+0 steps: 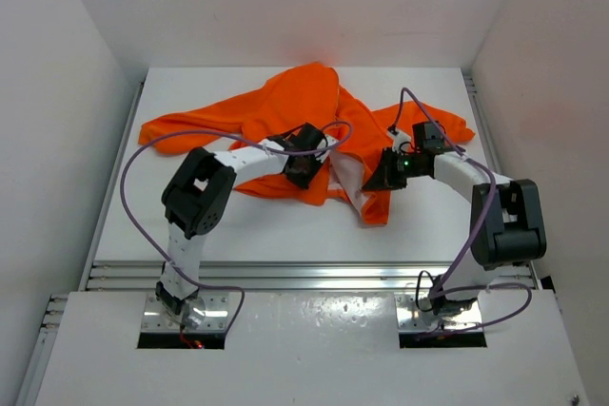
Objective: Zip up the jacket
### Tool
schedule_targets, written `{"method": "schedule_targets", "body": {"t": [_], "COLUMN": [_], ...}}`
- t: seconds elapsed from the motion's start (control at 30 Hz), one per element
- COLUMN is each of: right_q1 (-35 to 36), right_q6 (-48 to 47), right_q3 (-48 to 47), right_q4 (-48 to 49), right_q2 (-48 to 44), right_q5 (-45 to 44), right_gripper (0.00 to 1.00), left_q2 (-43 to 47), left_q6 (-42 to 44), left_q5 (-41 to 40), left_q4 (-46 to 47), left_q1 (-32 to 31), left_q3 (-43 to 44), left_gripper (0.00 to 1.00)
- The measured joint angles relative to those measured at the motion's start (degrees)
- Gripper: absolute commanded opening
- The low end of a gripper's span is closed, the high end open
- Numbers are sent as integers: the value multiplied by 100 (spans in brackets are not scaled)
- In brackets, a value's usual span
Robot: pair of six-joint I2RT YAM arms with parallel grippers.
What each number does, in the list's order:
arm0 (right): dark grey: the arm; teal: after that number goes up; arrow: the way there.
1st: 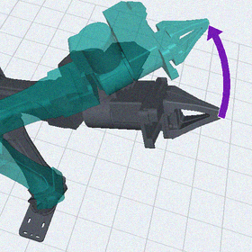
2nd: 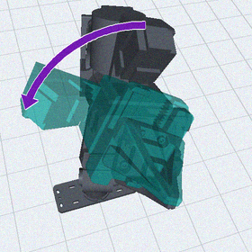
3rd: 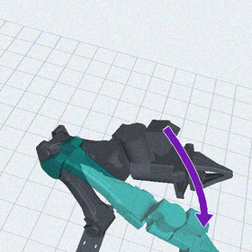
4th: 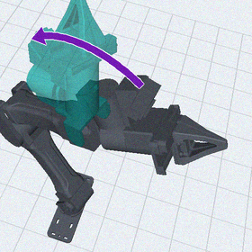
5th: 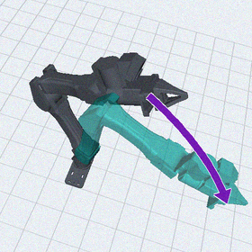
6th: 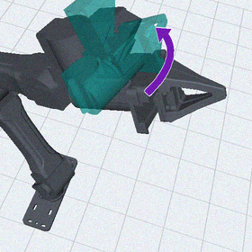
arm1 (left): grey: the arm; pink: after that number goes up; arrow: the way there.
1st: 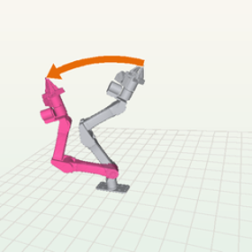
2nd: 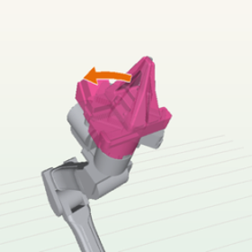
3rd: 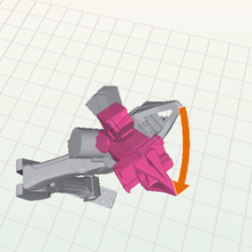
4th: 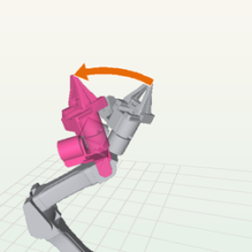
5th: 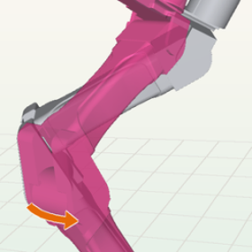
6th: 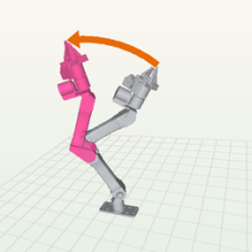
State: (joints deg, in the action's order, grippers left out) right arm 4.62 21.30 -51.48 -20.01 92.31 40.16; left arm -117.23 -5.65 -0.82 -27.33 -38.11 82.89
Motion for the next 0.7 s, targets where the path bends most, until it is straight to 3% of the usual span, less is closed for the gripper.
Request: {"method": "schedule_targets", "body": {"t": [0.23,0.57,0.7], "right_q1": [7,149,415], "right_q6": [26,109,350], "right_q3": [-59,-337,-557], "right_q4": [35,98,238], "right_q2": [245,343,483], "right_q5": [-221,-249,-225], "right_gripper": [0,0,0], "left_q2": [190,2627,3132], "left_q6": [72,557,717], "left_q5": [254,289,398], "left_q4": [2,229,302], "left_q1": [179,870,997], "left_q3": [-46,-822,-1283], "left_gripper": [0,0,0]}}
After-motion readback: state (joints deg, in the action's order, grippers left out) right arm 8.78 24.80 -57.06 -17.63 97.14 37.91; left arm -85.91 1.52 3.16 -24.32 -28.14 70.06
